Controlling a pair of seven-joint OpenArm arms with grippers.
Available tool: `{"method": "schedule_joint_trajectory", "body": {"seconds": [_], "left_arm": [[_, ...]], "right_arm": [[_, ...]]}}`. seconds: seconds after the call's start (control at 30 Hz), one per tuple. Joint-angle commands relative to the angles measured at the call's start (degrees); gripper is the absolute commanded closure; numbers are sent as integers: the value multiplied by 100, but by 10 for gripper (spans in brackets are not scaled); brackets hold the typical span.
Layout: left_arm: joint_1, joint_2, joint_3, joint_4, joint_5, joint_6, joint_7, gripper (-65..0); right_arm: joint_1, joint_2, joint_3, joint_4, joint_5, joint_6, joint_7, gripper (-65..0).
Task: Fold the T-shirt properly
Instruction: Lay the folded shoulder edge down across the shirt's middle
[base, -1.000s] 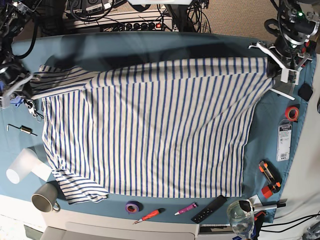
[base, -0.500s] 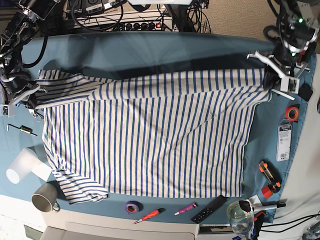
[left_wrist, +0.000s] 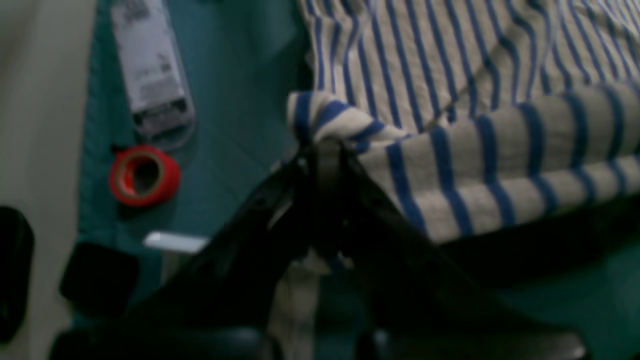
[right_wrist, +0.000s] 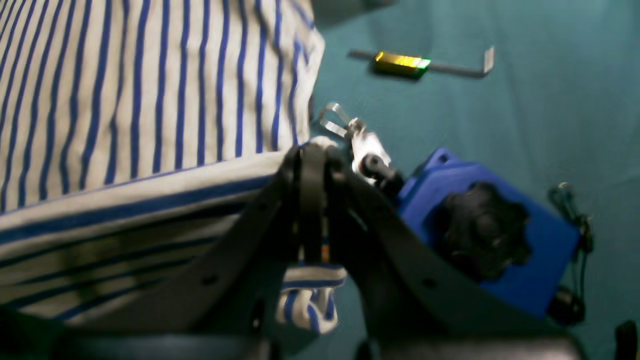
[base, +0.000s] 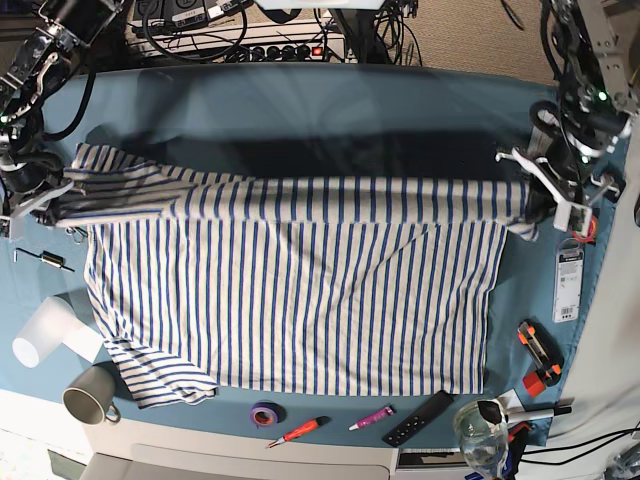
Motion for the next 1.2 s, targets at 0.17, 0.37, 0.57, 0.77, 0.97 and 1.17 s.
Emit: {"method": "schedule_joint_trajectory", "body": {"seconds": [0.17,0.37,0.57,0.77,0.97,1.17], "left_arm": [[-518,-271,-42,-625,-153,22,-120,0],[-933,-286,-11,-713,-332,20,-186,0],[-1353,-249,9,-719,-332,15,-367,0],[-1602,120,9,-723,-334,-1003,-503,0],[-1650,437,205,-734,-177,-1067,-579,0],[-1895,378,957,-1342,1150,-48,-782,0]], "right_arm": [[647,136,37,-876,52,-48,157,0],[1342,136,24,-1742,50,-39,61,0],[1729,133,-564,-1967,-256,-13,26,0],[1945,109,-1440,-1976,-793,-98,55,0],[2057,55,-1565,-1976,-1036,-236,166,0],[2059,55,-1556,-1976,-1388,-428,341,0]]}}
